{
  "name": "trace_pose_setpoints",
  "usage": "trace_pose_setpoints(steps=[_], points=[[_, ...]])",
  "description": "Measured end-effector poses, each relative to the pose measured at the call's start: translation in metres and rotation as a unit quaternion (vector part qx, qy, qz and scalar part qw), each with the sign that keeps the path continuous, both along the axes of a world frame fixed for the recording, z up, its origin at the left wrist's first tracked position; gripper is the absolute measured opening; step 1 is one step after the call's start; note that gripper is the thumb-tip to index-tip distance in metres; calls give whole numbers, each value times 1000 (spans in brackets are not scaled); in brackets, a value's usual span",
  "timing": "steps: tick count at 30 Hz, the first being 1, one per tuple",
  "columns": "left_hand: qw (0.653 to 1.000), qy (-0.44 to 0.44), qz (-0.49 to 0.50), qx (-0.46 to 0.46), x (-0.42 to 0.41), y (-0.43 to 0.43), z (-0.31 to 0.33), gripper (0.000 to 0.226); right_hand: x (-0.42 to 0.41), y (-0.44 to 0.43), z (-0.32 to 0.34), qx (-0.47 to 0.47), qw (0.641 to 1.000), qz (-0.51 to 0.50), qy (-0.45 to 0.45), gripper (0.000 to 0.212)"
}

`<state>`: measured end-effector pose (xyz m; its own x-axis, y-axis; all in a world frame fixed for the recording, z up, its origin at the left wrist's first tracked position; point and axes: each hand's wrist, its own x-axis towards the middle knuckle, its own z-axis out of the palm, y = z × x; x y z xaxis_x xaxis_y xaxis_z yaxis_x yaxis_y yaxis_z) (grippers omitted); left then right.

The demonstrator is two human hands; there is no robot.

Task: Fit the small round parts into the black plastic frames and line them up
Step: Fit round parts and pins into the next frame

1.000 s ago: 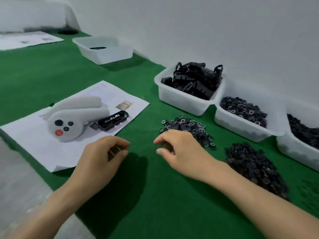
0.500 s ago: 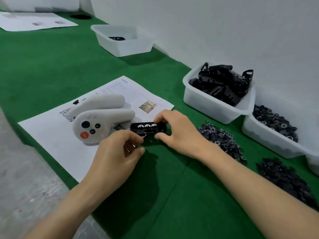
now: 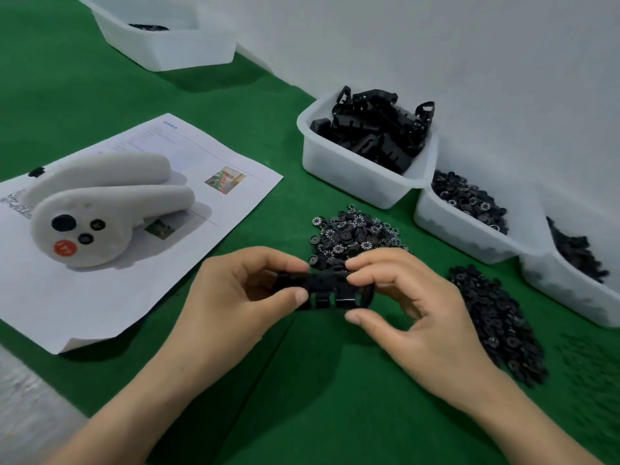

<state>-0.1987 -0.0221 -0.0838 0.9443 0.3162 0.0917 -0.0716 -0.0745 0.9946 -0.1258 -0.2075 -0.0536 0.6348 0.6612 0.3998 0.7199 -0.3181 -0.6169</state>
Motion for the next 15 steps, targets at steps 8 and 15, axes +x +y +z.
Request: trace_pose_setpoints(steps=[8,15], points=[[991,64,-56,-101,3,-17,4,9,-8,-20,-4,-47,998,5,-51,31],[975,148,-101,-134,10,-26,0,11,-17,-35,-9,-106,994,13,-30,26]])
